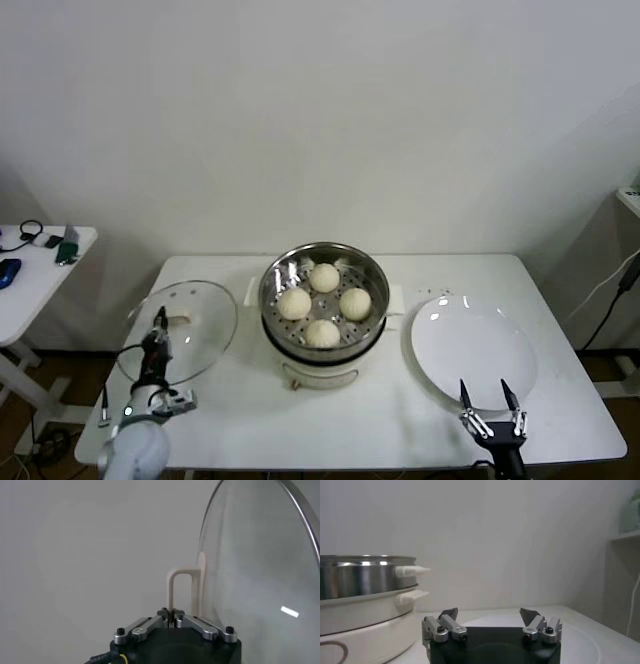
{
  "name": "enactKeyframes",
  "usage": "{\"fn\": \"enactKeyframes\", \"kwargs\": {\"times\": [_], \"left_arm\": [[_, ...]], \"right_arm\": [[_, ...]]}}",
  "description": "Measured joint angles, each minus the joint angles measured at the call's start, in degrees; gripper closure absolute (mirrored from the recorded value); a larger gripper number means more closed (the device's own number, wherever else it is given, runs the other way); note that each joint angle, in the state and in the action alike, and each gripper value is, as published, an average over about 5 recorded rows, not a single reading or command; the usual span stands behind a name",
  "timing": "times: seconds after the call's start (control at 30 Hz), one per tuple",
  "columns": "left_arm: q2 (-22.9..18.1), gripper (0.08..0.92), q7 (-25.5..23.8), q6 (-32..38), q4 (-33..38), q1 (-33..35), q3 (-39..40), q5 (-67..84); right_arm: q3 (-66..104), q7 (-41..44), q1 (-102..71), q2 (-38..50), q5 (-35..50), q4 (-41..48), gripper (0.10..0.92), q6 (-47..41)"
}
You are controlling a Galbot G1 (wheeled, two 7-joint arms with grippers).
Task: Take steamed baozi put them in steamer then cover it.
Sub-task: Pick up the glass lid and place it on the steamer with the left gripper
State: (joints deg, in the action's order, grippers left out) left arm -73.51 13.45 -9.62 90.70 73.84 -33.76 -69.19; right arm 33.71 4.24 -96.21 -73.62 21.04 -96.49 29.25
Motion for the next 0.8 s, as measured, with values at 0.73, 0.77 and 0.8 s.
{"fn": "enactKeyframes", "kwargs": {"times": [0.73,0.77,0.8], "left_arm": [[7.7,0.860,-18.2,-24.7,25.5,-6.2,18.3,4.8],[7.1,0.860,-19.1,-25.6,25.8,-6.8,19.7,3.7],[6.4,0.860,-20.0,-26.4,26.1,-7.5,21.1,2.7]], "right_arm": [[-0.6,-3.9,2.3,-0.5,-3.1,1.0,0.203,-1.0],[-0.6,-4.0,2.5,-0.5,-3.1,1.2,0.203,-0.9],[-0.7,-4.1,2.7,-0.4,-3.2,1.4,0.203,-0.9]]}}
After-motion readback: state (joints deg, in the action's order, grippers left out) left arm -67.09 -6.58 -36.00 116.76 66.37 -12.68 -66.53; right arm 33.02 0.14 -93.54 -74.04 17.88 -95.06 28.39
